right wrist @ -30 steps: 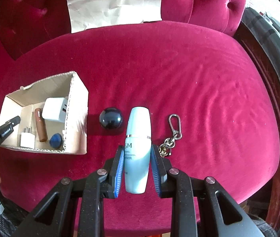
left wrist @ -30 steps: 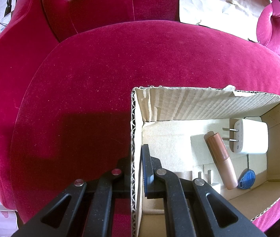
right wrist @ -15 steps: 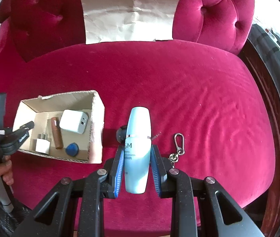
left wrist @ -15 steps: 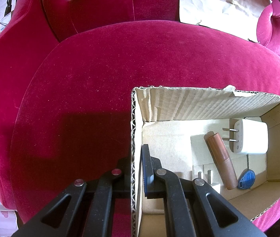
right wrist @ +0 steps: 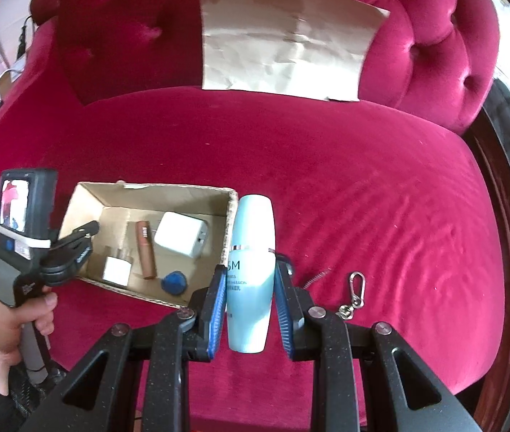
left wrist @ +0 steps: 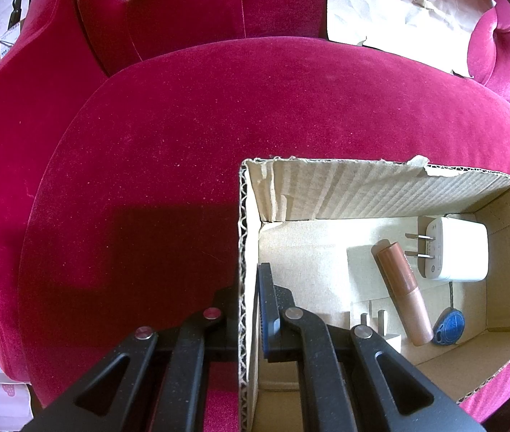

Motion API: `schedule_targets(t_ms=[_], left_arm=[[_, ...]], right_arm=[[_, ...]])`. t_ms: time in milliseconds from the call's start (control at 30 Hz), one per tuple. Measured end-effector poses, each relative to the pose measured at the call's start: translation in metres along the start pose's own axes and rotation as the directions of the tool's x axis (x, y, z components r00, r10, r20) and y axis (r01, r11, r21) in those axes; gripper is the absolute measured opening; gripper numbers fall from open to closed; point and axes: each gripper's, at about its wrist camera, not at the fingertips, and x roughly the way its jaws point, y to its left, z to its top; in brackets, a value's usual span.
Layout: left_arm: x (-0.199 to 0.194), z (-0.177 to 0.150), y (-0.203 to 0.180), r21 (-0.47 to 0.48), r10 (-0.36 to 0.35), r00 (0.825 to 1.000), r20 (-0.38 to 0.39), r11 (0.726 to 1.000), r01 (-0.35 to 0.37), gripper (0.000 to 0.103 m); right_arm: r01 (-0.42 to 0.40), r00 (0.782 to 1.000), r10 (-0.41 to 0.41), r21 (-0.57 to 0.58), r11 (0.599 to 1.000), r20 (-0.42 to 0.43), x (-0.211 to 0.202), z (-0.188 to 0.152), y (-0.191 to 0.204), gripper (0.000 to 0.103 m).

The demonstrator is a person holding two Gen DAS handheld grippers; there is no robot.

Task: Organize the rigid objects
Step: 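Carry the white bottle over the box with the right gripper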

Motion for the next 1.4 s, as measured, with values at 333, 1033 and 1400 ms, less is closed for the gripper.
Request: schedule_targets(t_ms=[333,1033,1400], left_arm=[[0.000,0.000,0.000,0.001,0.000,1.000,0.000,1.000,0.000,0.005],[0.000,0.001,0.000,0.001,0.000,1.000,0.000,1.000,0.000,0.005],[0.000,0.001,0.000,0.000,0.000,1.000,0.000,1.000,0.000,0.005]], right_arm=[[-0.027,1.000,0.028,-0.087,0.996,0.004,0.003,0.012,0.032,0.027],[-0.075,0.997,0.071,-0.181,0.981,-0.029,0.033,0.016,0.079,0.027],[-0.111,0.993,0.102,-0.191,0.975,-0.055,0.056,0.016,0.093,0.027]])
